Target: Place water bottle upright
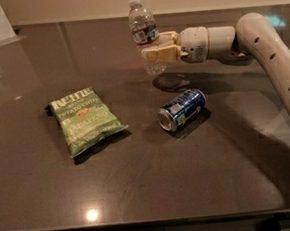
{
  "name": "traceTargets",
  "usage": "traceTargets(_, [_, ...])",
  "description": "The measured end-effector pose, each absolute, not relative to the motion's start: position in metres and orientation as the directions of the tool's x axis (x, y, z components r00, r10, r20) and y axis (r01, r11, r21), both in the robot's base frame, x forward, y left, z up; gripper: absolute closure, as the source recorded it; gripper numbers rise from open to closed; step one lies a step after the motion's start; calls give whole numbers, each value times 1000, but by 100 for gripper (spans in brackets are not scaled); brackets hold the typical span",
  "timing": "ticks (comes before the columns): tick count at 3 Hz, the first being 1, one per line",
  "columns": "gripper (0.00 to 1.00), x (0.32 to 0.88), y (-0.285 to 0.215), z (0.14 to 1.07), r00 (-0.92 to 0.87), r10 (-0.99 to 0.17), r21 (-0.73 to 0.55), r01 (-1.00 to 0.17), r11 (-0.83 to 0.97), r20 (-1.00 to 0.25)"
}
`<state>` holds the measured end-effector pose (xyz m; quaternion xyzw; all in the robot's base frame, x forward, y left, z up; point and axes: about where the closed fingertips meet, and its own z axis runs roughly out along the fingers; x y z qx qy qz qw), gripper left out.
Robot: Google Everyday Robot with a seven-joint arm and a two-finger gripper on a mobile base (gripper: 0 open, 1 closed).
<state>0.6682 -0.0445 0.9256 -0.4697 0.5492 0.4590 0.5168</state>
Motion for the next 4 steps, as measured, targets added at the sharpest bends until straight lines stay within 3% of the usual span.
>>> traceTargets(4, [100, 646, -46, 901, -180, -95, 156, -964, 216, -979])
